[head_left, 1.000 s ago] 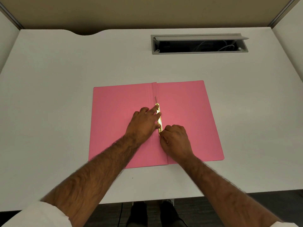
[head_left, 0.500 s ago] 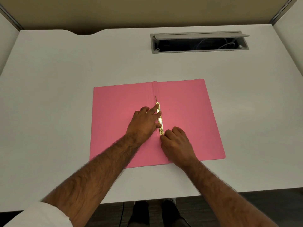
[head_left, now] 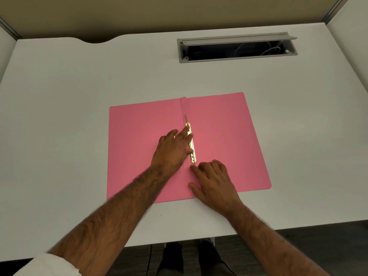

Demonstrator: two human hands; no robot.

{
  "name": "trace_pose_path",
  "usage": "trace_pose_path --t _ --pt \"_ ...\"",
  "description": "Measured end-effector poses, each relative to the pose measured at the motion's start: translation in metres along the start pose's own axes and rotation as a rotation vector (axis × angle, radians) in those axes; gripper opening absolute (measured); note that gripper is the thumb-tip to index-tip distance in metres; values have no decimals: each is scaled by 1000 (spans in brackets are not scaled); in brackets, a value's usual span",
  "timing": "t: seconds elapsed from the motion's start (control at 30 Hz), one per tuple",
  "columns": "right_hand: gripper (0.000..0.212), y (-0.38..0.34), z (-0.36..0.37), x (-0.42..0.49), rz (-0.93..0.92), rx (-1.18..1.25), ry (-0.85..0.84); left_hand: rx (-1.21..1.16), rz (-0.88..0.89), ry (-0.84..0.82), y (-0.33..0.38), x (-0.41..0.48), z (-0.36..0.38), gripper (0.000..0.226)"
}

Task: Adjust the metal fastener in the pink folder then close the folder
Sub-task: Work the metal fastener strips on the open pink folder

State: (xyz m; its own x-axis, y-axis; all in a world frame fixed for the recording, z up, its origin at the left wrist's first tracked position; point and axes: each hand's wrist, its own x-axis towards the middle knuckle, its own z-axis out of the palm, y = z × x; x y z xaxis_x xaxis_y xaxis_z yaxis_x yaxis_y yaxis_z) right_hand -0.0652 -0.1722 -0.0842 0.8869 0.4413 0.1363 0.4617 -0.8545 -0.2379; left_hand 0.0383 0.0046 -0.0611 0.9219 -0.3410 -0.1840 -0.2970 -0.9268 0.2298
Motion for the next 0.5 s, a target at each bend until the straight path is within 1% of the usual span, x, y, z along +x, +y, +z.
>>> trace_pose_path --t 0.1,0.23,0.4,0.47,0.5 --pt "55 -6 1 -6 36 5 -15 -16 -8 8 2 -4 1 54" --pt "52 -12 1 -9 93 23 -19 -24 4 37 2 -13 1 55" --pt "48 -14 1 -12 134 57 1 -48 49 94 -7 -23 -4 46" --pt "49 -13 3 -13 151 68 6 -57 13 135 -20 -24 -10 41" --pt "50 -13 4 -11 156 74 11 -63 -35 162 -32 -24 -15 40"
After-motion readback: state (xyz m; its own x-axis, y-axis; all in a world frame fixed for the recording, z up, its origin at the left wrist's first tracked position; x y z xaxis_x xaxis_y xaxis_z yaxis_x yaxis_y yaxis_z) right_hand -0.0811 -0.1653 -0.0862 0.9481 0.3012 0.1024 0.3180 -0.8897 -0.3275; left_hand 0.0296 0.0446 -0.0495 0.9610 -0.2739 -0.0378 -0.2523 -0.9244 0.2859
